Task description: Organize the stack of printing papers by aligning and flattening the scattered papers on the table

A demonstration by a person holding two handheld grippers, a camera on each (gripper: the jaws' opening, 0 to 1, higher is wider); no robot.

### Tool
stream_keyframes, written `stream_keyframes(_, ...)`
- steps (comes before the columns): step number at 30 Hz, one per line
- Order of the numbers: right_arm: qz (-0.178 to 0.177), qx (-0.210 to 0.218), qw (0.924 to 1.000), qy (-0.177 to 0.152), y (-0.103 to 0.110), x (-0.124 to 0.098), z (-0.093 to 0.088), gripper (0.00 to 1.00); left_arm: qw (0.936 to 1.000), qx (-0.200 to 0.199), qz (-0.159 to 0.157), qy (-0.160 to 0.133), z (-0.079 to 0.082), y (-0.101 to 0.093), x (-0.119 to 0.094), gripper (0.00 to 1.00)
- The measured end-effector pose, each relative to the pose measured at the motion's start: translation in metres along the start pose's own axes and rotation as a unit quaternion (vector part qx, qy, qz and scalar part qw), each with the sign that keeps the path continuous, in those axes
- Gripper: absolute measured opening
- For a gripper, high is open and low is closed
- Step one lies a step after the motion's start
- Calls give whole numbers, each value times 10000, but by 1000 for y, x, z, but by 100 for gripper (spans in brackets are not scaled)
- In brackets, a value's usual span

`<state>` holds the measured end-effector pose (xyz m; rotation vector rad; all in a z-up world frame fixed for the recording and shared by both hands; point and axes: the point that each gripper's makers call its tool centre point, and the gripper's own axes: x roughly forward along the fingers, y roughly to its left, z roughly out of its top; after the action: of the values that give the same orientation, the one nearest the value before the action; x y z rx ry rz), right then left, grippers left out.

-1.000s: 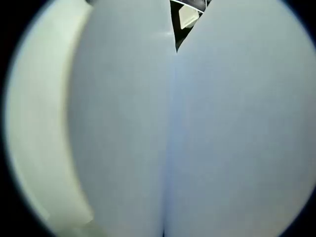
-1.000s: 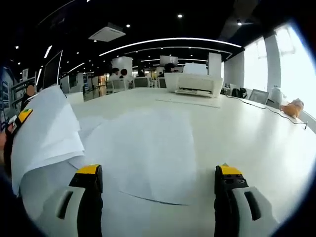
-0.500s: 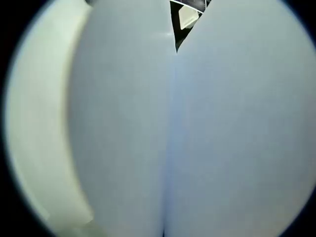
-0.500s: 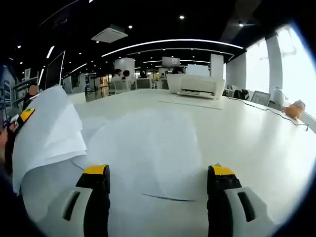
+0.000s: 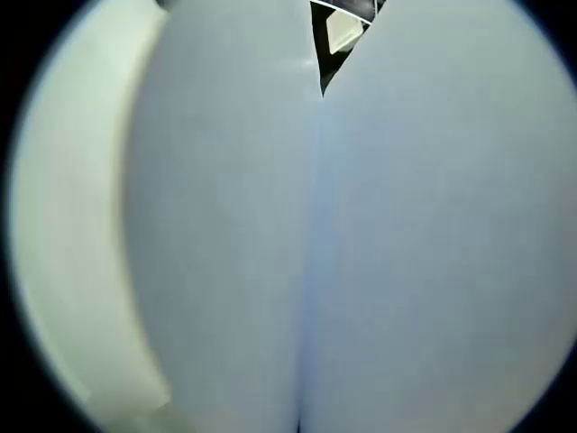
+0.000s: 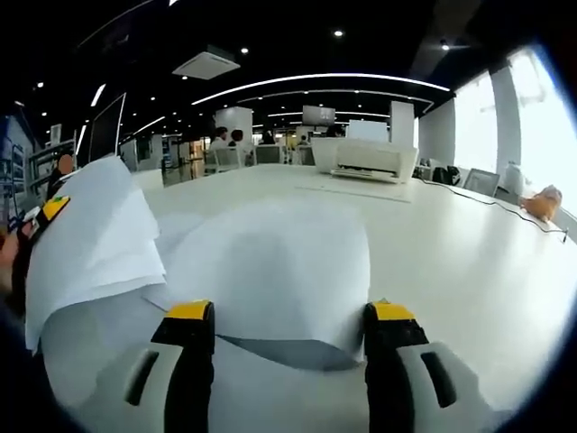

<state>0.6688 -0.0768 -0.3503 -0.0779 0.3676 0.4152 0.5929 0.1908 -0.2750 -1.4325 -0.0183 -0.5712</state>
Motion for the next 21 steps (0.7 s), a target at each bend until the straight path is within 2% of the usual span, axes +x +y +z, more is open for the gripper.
stream_keyframes(10,88,-79,9999,-48,7,-4,2,54,10000,1,-1,0,0,0,0,6)
stream_keyframes(17,31,-640,9976,-253,11,-6,7,51,10000,9,-12,-1,-1,0,0,6)
stream_keyframes(20,180,-752,9967,-235,17,-7,6,34,10000,8,-15,1,-1,-1,0,6)
stream_keyframes(21,172,-871,9957,-251,17,-6,6,32,10000,6,-17,1,-1,-1,0,6)
